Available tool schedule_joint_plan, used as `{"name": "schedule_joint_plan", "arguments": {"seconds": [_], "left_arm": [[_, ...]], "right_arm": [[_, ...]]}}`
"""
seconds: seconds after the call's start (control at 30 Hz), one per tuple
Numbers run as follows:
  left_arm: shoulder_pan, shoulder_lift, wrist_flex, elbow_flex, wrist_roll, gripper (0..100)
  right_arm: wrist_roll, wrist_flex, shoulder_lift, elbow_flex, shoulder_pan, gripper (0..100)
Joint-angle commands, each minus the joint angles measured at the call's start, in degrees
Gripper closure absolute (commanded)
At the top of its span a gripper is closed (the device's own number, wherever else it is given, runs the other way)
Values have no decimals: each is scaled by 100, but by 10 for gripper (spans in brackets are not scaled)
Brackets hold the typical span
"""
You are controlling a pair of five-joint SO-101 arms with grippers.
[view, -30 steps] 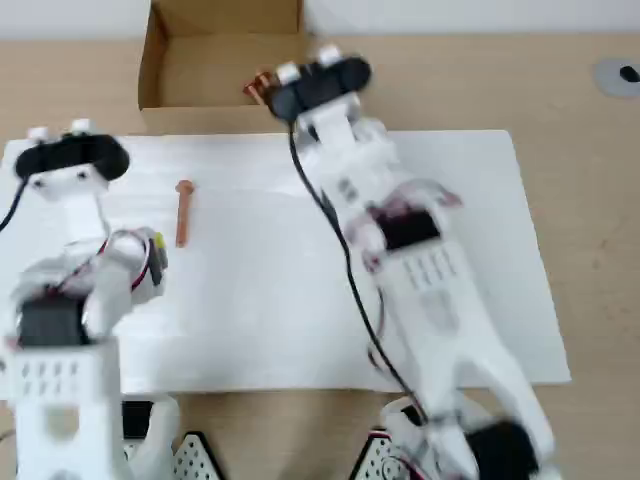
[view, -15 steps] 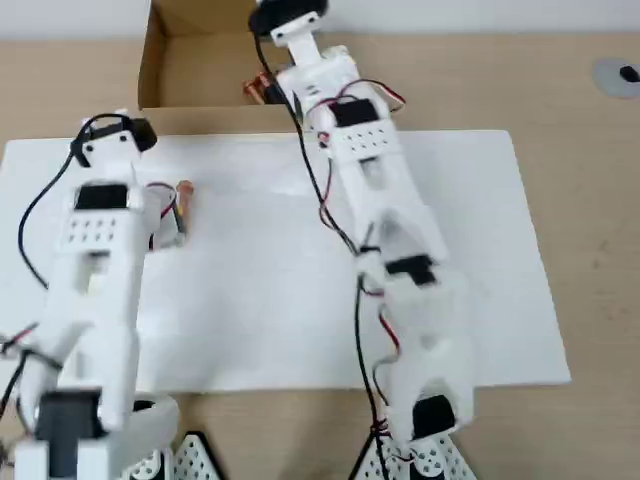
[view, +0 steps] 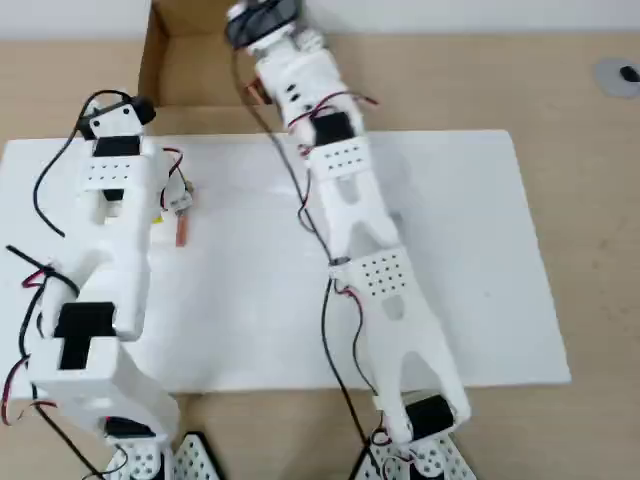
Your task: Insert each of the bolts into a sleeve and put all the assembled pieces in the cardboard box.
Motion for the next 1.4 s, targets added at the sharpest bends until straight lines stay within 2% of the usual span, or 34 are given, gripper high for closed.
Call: {"name": "schedule_joint_plan", "arguments": {"seconds": [0.0, 0.5, 0.73, 0.83, 0.93, 1.17, 1.27, 1.37], "left_arm": [[-70, 40, -70, -404, 62, 914], [-70, 1024, 114, -1029, 105, 914], [-53, 1314, 123, -1565, 97, 914], [-35, 1349, 132, -1767, 88, 912], [-9, 1358, 229, -1837, -88, 865], [290, 1323, 782, -2321, -97, 855], [343, 1305, 1451, -2998, -281, 853], [492, 1341, 2330, -3824, -897, 853]], "right_arm": [[105, -35, 4, -382, -180, 987], [114, -9, 338, -409, -92, 984], [105, -9, 338, -418, -92, 838], [105, 0, 338, -409, -92, 828], [105, 0, 338, -409, -92, 826], [105, 0, 338, -435, -84, 827], [114, 0, 312, -444, -4, 827], [114, 18, 268, -505, 233, 827]]}}
